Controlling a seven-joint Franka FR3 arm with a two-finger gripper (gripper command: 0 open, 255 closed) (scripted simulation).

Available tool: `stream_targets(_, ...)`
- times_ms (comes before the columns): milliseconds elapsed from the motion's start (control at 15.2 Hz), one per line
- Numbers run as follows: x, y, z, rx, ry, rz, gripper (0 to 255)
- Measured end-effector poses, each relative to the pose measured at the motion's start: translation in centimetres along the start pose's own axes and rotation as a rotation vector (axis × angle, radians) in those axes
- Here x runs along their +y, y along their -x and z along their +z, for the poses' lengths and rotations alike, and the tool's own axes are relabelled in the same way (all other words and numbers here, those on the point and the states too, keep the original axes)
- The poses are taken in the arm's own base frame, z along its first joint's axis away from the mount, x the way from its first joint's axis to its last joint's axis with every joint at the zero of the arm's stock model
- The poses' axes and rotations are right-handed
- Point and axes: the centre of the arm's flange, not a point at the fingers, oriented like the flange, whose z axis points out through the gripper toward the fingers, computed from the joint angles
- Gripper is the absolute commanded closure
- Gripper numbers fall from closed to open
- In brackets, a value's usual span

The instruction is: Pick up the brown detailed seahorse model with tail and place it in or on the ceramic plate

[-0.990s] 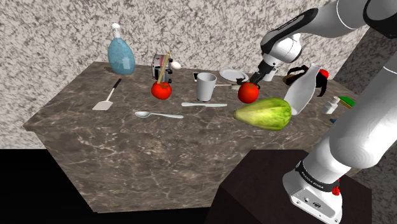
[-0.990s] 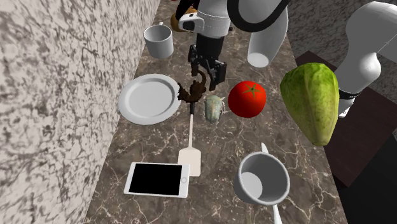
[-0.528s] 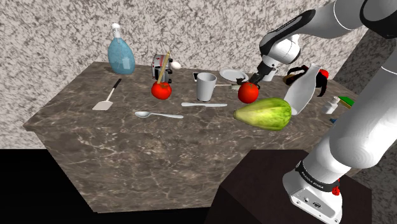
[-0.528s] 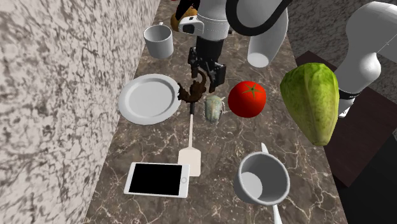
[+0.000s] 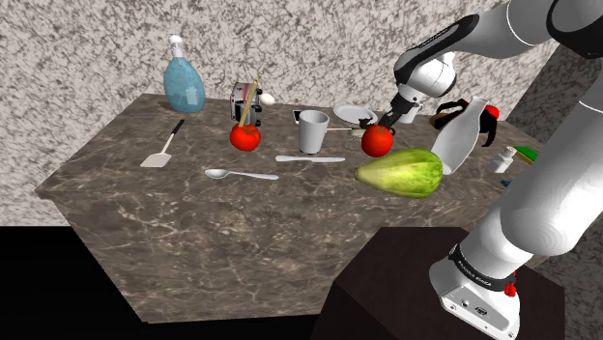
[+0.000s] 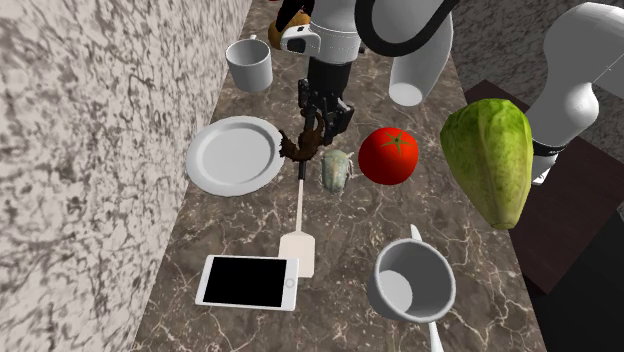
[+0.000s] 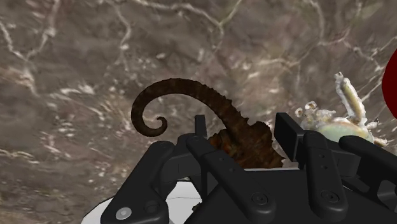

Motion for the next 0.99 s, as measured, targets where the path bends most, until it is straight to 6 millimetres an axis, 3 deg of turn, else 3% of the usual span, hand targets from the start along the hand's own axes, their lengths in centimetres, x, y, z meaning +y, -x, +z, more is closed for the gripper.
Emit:
stream_targets(264, -0.1, -0.1, -0.3, 0.0, 0.0, 0.0, 255)
stream_targets(990, -0.7, -1.6, -5.6, 0.0, 0.0, 0.0, 255)
